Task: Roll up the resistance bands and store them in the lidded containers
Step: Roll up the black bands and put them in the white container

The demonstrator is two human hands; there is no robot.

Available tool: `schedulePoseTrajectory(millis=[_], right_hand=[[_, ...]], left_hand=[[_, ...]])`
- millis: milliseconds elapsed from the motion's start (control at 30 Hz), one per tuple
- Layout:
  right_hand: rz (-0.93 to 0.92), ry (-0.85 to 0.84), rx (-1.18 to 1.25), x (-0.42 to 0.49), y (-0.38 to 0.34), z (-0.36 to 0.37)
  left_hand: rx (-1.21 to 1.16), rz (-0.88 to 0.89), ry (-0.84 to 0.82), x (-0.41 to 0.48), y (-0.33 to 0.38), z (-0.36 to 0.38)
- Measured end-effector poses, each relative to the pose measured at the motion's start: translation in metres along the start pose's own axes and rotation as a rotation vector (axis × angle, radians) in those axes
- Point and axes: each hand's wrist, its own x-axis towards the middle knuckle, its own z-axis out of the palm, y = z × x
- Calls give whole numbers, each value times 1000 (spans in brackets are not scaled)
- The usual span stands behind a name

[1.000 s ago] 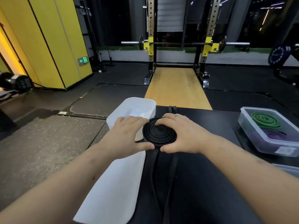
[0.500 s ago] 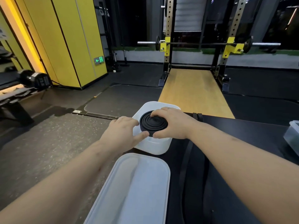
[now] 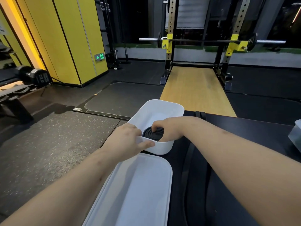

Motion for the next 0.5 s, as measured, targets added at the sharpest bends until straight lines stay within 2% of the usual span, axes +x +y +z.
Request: schedulePoseTrajectory(millis=[133, 500], right_hand=[[32, -54, -29, -4, -2, -4], [56, -5, -38, -11, -13, 3]], left_hand=[[22, 18, 35, -1, 2, 3], [7, 55, 17, -9, 7, 3]])
